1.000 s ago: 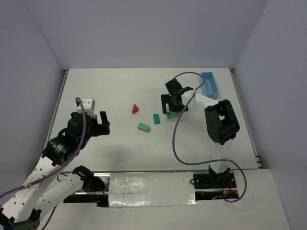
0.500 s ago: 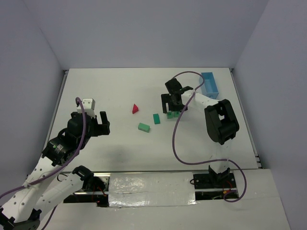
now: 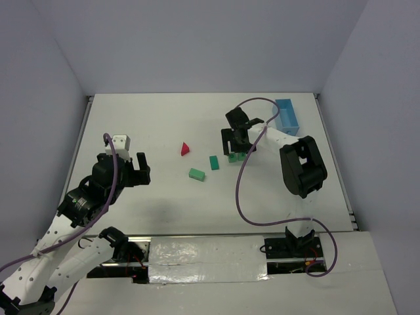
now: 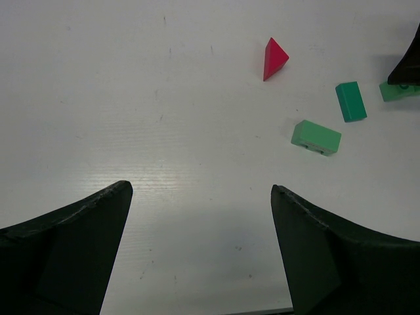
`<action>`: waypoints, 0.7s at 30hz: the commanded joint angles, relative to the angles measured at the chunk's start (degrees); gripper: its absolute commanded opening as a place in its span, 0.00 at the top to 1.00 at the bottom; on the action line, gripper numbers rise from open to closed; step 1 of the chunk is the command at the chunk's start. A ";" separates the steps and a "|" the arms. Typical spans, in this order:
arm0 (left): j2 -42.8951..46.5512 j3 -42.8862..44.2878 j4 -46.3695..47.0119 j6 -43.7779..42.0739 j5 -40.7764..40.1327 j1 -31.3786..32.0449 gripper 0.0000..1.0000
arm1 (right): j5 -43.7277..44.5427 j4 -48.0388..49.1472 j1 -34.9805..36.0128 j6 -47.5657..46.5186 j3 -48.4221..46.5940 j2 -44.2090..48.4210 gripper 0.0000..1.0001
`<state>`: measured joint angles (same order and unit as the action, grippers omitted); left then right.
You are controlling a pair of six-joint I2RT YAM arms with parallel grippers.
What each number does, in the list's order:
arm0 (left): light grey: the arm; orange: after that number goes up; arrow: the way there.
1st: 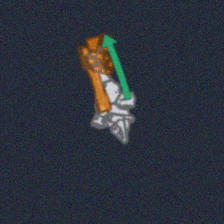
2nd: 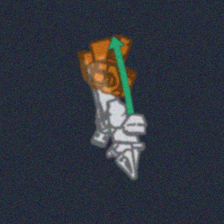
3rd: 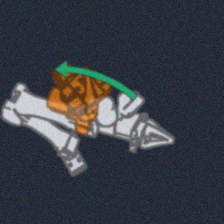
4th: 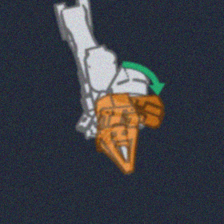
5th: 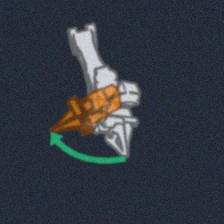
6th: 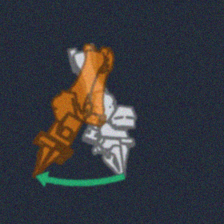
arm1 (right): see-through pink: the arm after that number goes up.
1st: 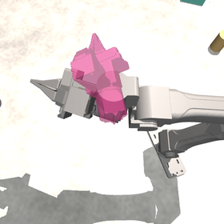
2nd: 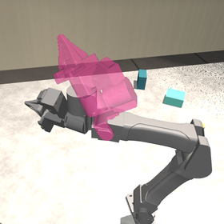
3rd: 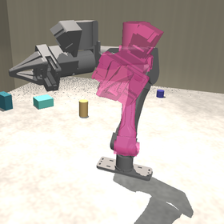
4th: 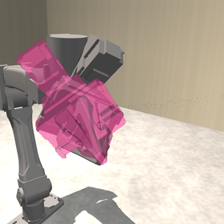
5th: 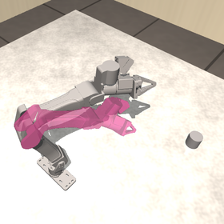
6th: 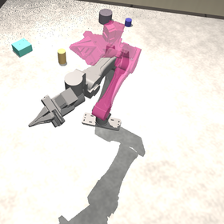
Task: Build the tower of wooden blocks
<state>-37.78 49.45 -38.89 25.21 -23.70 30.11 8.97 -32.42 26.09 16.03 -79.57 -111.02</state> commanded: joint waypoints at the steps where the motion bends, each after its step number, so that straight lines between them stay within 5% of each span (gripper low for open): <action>1: 0.43 0.12 2.24 -1.48 0.15 0.21 0.00 | 1.40 -1.06 0.81 0.49 -0.50 0.10 0.13; 21: 0.60 0.12 2.16 -1.39 0.15 0.21 0.01 | 1.66 -0.80 0.90 1.28 0.47 0.63 0.22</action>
<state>-37.67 49.45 -38.89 25.21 -23.70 30.11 9.69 -32.62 26.48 16.88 -79.31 -111.02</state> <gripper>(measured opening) 0.994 0.788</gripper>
